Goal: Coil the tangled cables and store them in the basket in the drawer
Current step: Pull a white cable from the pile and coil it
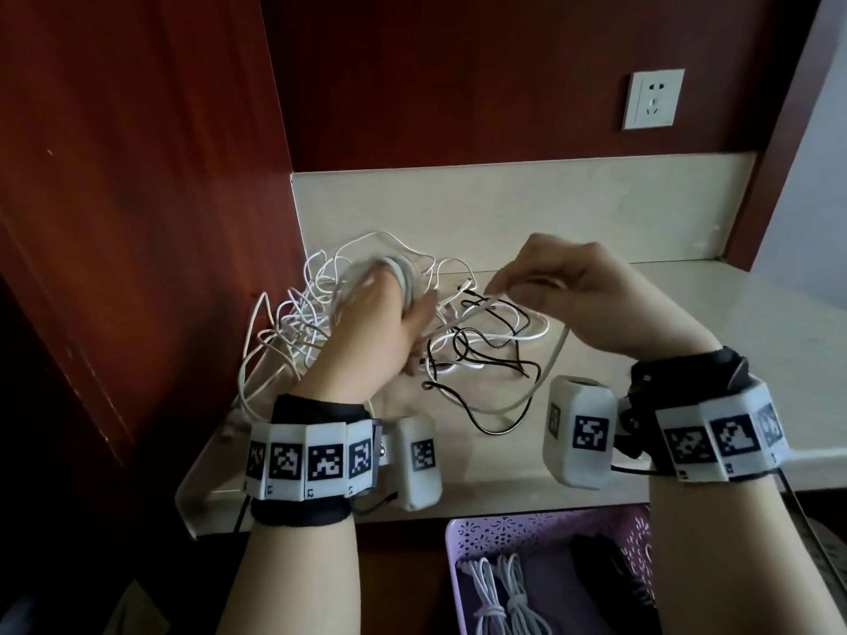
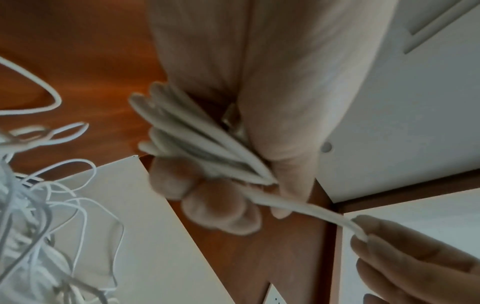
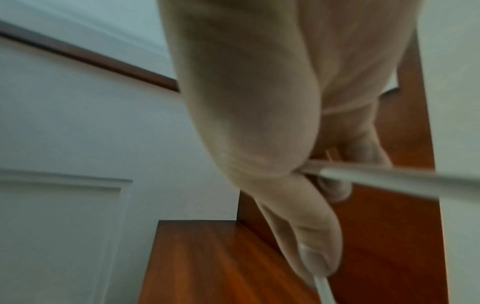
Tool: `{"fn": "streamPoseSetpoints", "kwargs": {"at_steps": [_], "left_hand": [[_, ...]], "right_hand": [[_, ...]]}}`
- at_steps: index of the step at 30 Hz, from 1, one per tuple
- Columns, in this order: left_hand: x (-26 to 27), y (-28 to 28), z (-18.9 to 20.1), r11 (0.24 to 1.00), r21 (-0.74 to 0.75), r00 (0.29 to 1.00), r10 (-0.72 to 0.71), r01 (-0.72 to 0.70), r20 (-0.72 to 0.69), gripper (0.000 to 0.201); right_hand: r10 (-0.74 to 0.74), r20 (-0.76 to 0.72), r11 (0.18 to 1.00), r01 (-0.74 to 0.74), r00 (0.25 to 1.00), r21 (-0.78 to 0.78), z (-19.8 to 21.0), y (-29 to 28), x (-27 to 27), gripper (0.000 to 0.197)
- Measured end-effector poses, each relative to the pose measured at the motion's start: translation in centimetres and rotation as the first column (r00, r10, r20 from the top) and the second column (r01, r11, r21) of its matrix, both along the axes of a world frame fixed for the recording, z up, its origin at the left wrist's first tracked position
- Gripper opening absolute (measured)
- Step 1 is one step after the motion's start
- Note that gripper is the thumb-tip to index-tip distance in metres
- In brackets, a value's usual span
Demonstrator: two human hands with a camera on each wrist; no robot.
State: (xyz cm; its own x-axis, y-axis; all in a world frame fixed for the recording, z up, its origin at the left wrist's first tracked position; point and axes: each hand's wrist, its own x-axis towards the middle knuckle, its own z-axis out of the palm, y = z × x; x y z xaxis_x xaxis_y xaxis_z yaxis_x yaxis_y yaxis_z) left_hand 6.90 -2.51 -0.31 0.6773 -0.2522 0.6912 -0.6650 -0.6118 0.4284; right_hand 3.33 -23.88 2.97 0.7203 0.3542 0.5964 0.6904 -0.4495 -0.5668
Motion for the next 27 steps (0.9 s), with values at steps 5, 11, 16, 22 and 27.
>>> {"fn": "streamPoseSetpoints", "kwargs": {"at_steps": [5, 11, 16, 22, 27], "left_hand": [[-0.4, -0.6, 0.6, 0.991, 0.092, 0.981, 0.079, -0.097, 0.179, 0.046], [-0.3, -1.7, 2.9, 0.945, -0.218, 0.892, 0.307, -0.245, 0.331, 0.030], [-0.3, -1.2, 7.0, 0.910, -0.345, 0.813, 0.376, -0.232, 0.444, 0.030], [-0.5, -0.4, 9.2, 0.909, -0.341, 0.818, 0.378, -0.240, 0.433, 0.031], [0.9, -0.4, 9.5, 0.914, -0.292, 0.802, 0.392, -0.282, 0.450, 0.037]], "right_hand": [[-0.337, 0.137, 0.941, 0.339, 0.932, 0.013, 0.3, -0.8, 0.1, 0.017], [-0.627, 0.021, 0.762, 0.619, 0.779, -0.190, -0.6, -1.7, 1.5, 0.016], [-0.404, -0.384, 0.821, 0.514, 0.830, 0.249, 0.2, -1.1, 3.2, 0.031], [-0.037, -0.079, 0.546, 0.087, 0.996, 0.833, 6.9, 2.5, 6.5, 0.033], [0.247, 0.207, 0.649, -0.321, 0.946, 0.690, 11.3, 2.9, 7.3, 0.028]]}}
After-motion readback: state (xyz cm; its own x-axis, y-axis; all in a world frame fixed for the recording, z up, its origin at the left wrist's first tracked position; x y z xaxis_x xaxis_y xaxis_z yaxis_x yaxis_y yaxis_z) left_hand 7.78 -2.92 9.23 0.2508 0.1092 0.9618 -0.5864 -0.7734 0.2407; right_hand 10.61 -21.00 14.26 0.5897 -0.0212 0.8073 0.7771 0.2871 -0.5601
